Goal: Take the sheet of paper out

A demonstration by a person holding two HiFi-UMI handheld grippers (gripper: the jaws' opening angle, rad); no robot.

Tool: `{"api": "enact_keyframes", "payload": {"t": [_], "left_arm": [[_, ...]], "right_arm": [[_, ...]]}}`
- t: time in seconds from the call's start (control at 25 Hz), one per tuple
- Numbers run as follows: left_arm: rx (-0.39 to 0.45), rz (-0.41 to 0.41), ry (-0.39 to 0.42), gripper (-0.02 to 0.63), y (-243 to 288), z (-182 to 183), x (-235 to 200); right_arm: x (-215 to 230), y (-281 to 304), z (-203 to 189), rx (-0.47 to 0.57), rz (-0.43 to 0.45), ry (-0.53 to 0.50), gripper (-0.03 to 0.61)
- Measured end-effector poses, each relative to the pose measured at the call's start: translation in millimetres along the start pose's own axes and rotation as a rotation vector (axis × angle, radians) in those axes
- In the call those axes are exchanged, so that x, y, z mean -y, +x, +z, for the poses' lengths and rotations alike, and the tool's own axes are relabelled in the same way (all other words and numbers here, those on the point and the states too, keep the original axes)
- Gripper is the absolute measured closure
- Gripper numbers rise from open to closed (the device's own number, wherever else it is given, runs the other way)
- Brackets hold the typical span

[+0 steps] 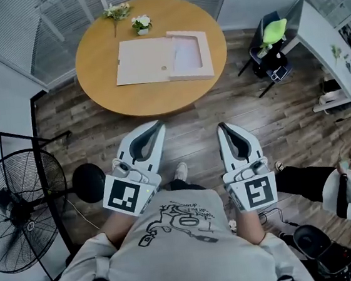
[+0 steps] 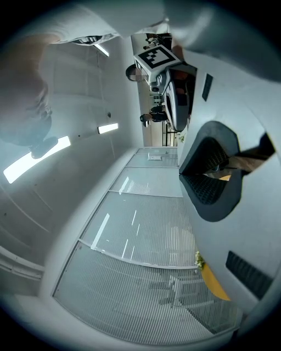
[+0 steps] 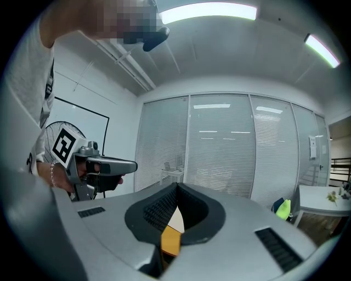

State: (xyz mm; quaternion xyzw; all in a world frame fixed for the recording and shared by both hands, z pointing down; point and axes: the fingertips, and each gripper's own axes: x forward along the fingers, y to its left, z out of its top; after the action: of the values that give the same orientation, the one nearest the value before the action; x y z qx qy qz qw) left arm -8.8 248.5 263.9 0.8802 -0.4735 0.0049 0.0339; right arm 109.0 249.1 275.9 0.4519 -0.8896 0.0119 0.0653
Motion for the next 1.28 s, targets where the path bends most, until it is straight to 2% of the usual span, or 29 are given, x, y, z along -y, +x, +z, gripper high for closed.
{"api": "enact_keyframes", "payload": {"t": [0.32, 0.48, 1.28], "left_arm": [[-0.001, 0.008, -0.003, 0.594, 33, -2, 12], [-0.001, 0.01, -0.002, 0.594, 46, -4, 16], [0.014, 0.01, 0.007, 0.594, 79, -6, 10]], "right_arm": [[35, 2, 1, 0.025, 0.002, 0.012, 0.571], [48, 1, -8, -0.006, 0.019, -0.013, 0.571], [77, 16, -14, -0.018, 0.012, -0.035, 0.571]]}}
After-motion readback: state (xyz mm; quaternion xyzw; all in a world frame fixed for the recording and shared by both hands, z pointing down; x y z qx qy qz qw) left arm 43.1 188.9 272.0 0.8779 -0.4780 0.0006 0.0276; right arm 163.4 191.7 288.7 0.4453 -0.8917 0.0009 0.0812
